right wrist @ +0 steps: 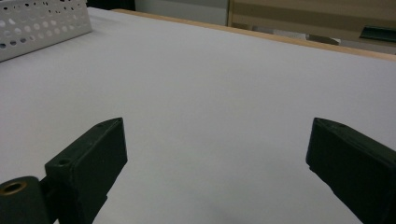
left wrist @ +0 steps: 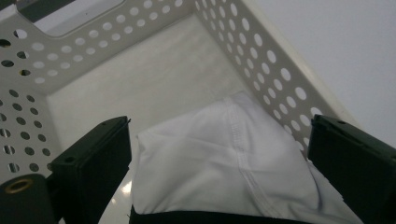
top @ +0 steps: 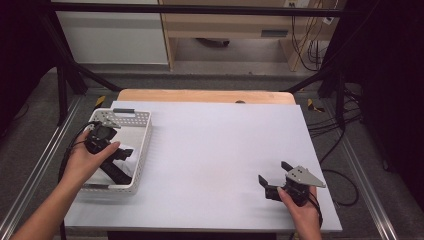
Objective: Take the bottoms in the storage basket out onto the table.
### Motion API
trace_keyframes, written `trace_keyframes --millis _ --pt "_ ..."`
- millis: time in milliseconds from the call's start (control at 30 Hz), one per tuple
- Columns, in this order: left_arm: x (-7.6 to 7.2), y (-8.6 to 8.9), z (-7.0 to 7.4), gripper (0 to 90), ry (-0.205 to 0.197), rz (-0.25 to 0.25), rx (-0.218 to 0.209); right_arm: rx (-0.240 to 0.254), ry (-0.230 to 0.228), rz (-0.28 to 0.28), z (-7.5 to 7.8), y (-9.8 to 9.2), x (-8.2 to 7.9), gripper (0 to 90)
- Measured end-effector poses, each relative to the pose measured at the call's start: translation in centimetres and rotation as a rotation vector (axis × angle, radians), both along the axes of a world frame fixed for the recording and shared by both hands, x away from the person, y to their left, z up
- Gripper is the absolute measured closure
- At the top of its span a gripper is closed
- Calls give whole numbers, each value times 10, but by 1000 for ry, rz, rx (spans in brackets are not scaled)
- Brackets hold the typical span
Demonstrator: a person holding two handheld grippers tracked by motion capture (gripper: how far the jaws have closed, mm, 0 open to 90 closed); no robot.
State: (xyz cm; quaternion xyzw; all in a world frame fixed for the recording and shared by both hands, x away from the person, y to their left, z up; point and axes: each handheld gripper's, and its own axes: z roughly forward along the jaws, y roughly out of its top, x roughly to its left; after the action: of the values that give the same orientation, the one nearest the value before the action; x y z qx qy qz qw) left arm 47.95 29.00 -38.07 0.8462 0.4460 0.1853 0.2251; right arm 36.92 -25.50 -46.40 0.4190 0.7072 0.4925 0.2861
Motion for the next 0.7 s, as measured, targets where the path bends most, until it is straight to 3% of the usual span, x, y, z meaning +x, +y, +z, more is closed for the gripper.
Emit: trace_keyframes --millis 333,700 --pt "3 4 -15 63 41 -4 16 -1 2 0 0 0 0 56" --pt "15 9 -43 63 77 23 13 -4 6 4 0 1 0 55"
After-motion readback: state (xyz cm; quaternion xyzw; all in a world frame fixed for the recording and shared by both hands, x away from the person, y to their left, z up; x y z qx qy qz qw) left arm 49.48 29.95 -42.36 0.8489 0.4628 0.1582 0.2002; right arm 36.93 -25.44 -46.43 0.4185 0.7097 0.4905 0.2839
